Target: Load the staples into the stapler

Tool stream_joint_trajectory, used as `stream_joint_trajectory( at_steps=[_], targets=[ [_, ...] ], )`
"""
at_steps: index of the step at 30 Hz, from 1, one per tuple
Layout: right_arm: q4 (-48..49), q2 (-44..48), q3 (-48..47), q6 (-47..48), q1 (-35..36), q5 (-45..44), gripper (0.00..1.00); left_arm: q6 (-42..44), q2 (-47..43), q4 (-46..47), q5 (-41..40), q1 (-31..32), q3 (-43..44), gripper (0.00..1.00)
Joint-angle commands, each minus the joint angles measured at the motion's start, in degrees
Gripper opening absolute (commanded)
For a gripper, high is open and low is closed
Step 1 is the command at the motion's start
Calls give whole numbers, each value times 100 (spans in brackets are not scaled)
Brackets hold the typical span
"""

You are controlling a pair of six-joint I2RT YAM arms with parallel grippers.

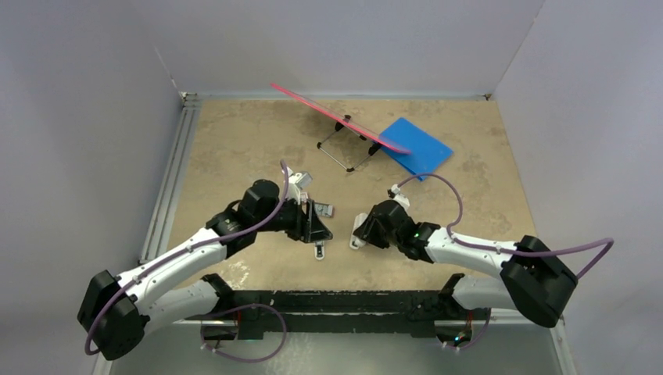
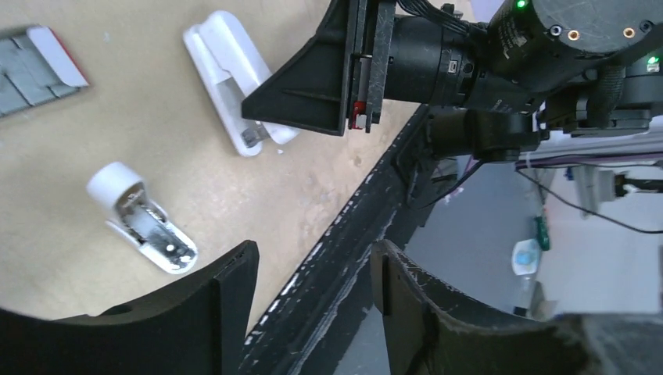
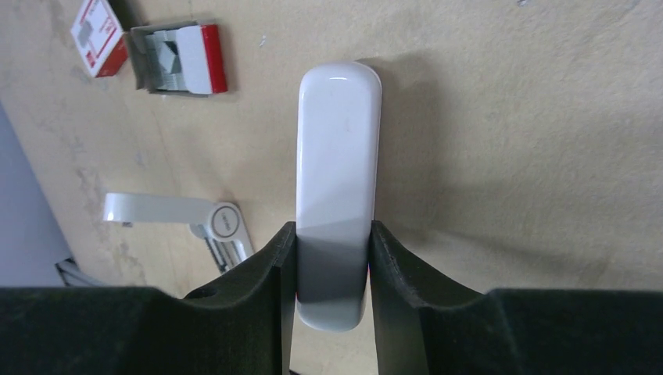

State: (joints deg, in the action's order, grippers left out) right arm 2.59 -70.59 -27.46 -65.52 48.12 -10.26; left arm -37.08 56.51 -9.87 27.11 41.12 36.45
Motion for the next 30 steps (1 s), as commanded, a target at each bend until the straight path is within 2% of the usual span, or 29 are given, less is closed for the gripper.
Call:
stream_joint_trajectory(
  at_steps=[1,4,11,13,16,21,26,30],
  targets=[
    [640,222,52,-225,55,412,26,-870,144,870,111,172,-295,53],
    [587,406,97,-269,57,374,26,-1156,336,1297,-298,437,-501,50],
    [346,707,176,-333,55,638,24,-1498,796,1437,-1517,1243,-379,43],
    [288,866,229,-416,49,813,24,-1552,996,1445,-1809,1455,-322,44],
    [100,1170,241,-459,49,886,23,-1611,1243,1496,-2186,1659,-296,52],
    [-212,1636,267,-409,49,1017,24,-1702,1609,1870,-2332,1739,-334,55],
    [-507,1838,332,-319,49,1203,24,-1785,1775,2379,-2421,1789,-415,46],
    [-560,1999,385,-321,49,1269,24,-1787,1827,2663,-2411,1803,-450,44]
  ],
)
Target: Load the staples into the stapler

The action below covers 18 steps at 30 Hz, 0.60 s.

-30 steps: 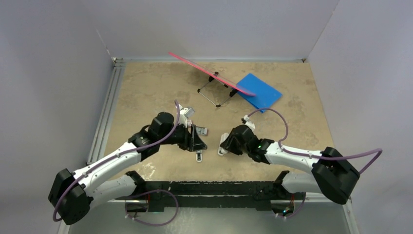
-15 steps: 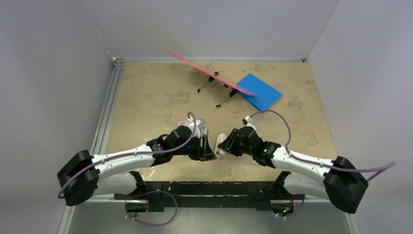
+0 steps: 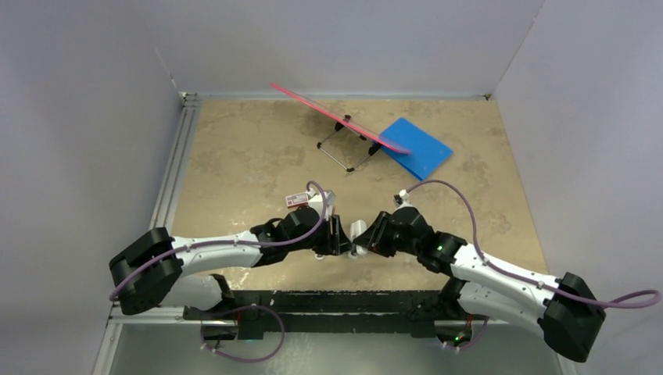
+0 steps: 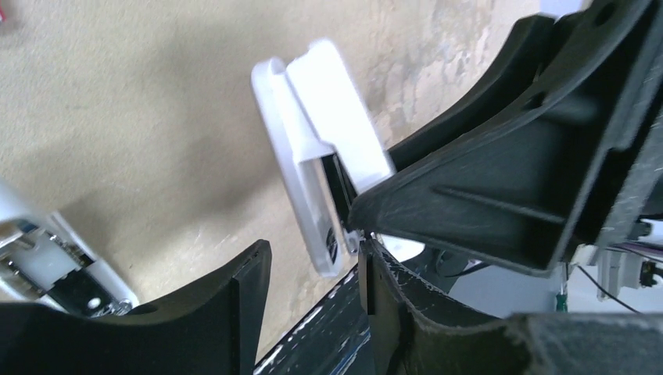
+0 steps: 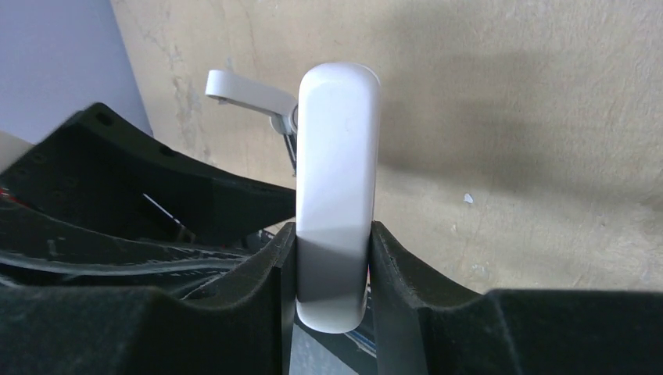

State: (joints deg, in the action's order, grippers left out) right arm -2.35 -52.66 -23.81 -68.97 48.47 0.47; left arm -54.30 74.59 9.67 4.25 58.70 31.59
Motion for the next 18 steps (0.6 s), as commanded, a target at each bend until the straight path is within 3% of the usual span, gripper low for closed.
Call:
stream_joint_trajectory(
  at_steps=[1,11,18],
  targets=[
    [-57,248,25,4,14,211,24,-63,61,719,-108,45,46,45],
    [-159,494,-33,-125,14,147,24,-138,170,690,-48,54,-87,28],
    [362,630,69,-157,14,342,23,-487,417,637,182,54,-98,26]
  ],
)
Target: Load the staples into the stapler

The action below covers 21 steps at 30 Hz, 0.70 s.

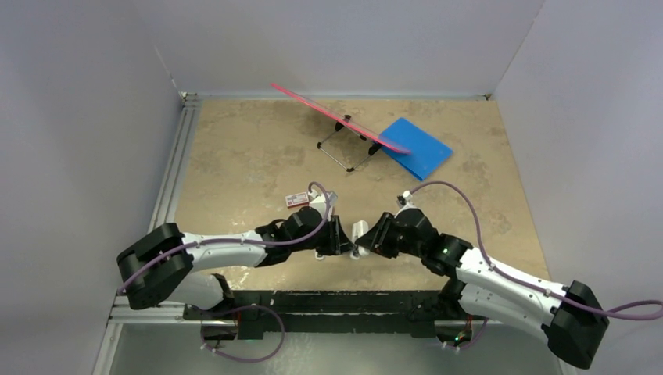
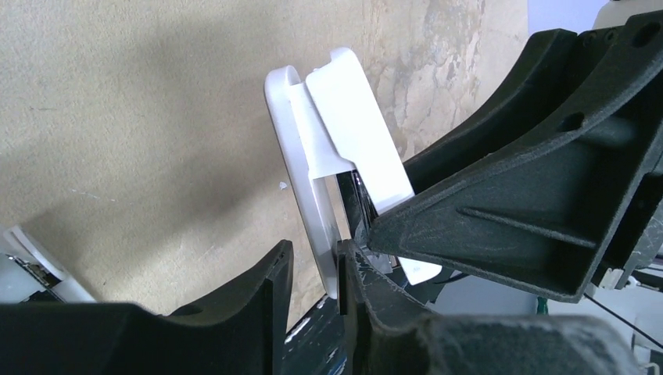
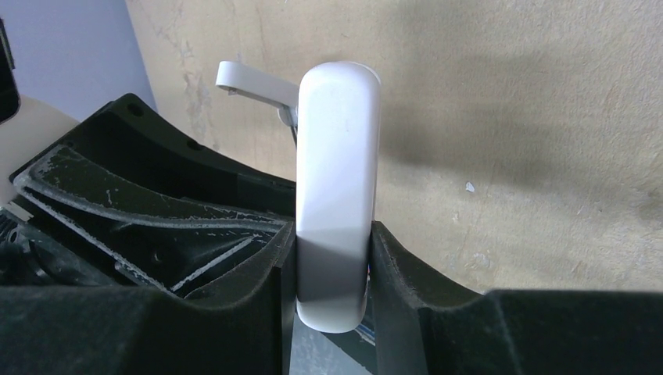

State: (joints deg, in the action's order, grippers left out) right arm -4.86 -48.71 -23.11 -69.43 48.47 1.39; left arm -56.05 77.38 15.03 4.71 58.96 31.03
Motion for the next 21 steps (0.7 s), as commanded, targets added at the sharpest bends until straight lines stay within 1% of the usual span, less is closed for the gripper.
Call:
stream_joint_trajectory(
  at_steps=[1,4,5,8,12,16,21],
  targets=[
    [713,271,26,-120,14,275,23,-405,163,107,219,28,-27,26],
    [842,239,40,-94,9,298,23,-485,269,181,487,28,24,26],
    [858,187,24,-71,13,313,23,-478,331,218,524,28,26,25],
    [783,69,-64,-26,14,326,23,-405,407,221,511,32,-9,17],
    [633,198,-109,-77,6,235,22,-141,469,287,574,28,-74,9],
    [165,181,-330,-24,-63,151,22,237,556,402,657,28,-200,0],
    [-268,136,-618,144,-65,-60,22,752,537,489,528,28,-445,0]
  ],
)
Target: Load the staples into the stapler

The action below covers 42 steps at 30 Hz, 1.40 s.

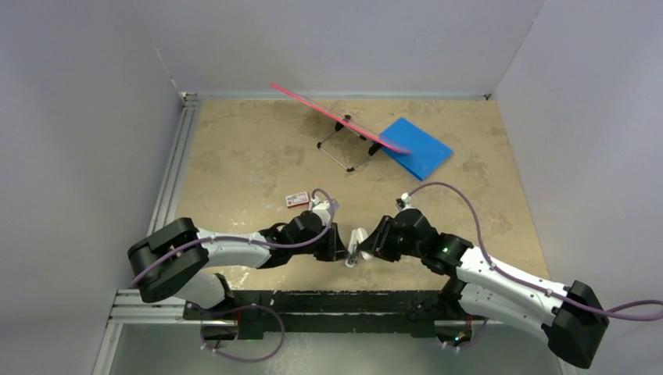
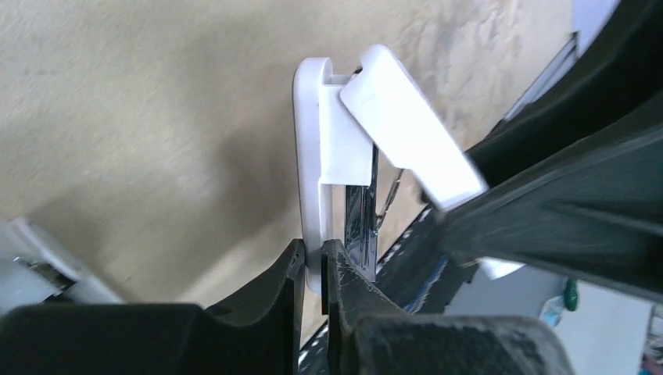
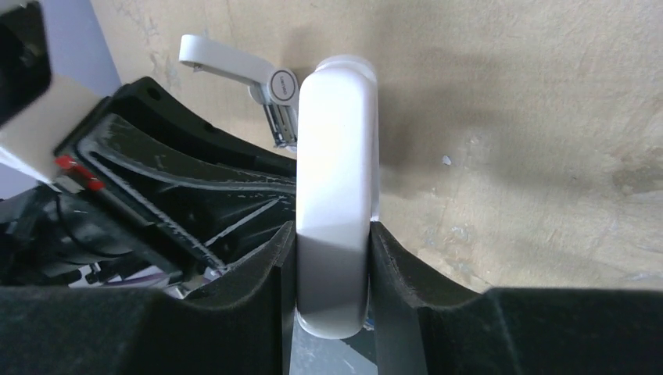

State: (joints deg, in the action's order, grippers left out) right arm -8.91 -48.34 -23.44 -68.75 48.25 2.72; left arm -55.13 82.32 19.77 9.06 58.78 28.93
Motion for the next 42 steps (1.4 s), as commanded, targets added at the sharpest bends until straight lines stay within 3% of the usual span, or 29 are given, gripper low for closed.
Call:
stream_joint_trajectory(
  at_steps=[1,8,14,22,42],
  targets=[
    [-18,93,-655,135,-44,-247,22,723,32,11,62,45,-264,0],
    [-462,-164,-1052,463,-53,-844,24,1143,34,363,407,45,-348,0],
    [-921,-552,-1459,756,-132,-1513,33,1256,192,430,519,50,-312,0],
    [-1114,-1064,-1741,855,-277,-2199,35,1261,469,627,638,61,-303,0],
    [227,-2010,-1324,1088,-509,-2478,42,1040,712,438,344,140,-243,0]
  ],
)
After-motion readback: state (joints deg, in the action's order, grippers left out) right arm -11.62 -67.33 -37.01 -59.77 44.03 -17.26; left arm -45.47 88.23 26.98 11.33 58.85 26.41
